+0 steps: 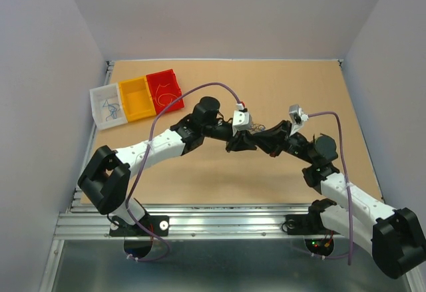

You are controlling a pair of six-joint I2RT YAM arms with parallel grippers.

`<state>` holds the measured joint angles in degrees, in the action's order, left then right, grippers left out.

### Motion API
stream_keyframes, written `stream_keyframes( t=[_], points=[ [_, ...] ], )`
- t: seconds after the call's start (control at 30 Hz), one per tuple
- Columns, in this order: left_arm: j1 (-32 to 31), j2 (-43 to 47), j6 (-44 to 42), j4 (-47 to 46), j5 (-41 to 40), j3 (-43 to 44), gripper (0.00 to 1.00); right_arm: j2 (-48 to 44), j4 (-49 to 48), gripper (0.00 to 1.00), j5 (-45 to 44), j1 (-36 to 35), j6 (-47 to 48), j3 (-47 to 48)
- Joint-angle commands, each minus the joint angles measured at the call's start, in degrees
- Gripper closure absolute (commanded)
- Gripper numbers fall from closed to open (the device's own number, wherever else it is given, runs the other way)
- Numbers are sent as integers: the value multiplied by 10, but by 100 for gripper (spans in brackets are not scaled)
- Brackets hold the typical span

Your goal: Untangle the cables

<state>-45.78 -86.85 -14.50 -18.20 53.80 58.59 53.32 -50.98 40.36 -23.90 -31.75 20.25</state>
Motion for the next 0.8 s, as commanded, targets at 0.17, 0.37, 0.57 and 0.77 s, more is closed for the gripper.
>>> stream_keyframes(
  t=[0.17,0.37,0.57,0.77],
  points=[
    [-3,-7,-30,4,-35,20,89,-31,-35,94,-49,-4,-10,-20],
    [-3,-13,-33,18,-34,26,79,-25,-35,95,-43,-4,-12,-16],
    [0,-1,-32,5,-48,11,45,-34,-35,96,-58,-4,-12,-22],
    [3,3,-20,-7,-42,6,43,-42,-35,97,-63,-4,-13,-26]
  ],
)
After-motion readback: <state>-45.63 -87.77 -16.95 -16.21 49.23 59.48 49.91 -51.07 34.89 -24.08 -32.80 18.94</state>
